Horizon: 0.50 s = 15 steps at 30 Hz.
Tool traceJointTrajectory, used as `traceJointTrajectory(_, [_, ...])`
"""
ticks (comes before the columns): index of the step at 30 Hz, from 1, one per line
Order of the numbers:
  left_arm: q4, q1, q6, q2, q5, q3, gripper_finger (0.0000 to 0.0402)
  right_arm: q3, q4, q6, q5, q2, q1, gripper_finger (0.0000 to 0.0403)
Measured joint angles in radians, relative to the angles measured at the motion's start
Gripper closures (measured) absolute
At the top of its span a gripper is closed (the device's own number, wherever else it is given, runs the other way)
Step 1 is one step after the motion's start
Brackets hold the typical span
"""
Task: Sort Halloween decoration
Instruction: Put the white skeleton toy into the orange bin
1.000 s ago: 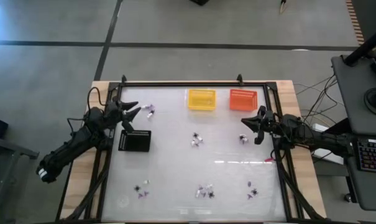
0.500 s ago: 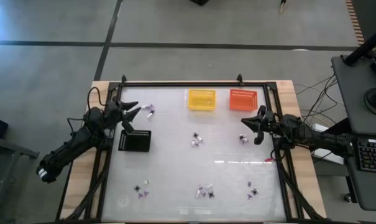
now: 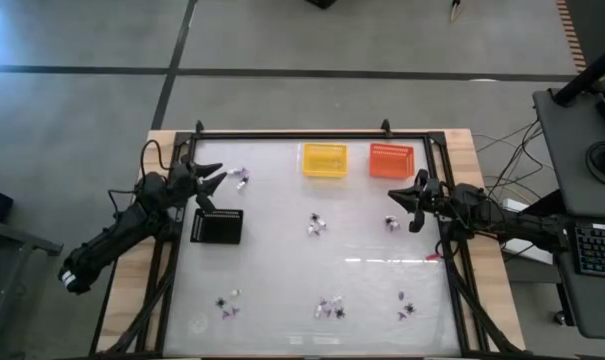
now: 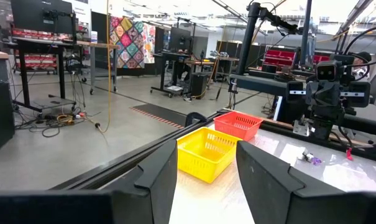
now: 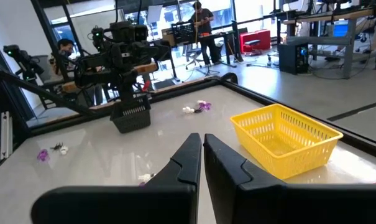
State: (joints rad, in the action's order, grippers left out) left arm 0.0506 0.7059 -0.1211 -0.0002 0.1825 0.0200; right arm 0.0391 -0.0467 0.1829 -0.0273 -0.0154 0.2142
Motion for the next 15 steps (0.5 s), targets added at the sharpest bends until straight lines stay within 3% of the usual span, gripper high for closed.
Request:
traceJointTrajectory(7, [0.000, 0.000, 0.000, 0.000, 0.000, 0.000, 0.0254, 0.000, 0.000, 0.164, 0.000, 0.000, 0.000, 0.0390])
traceJointTrajectory(15, [0.004, 0.000, 0.000, 0.000, 0.000, 0.000, 0.0254, 0.000, 0.000, 0.194, -0.001, 0.000, 0.000, 0.0390])
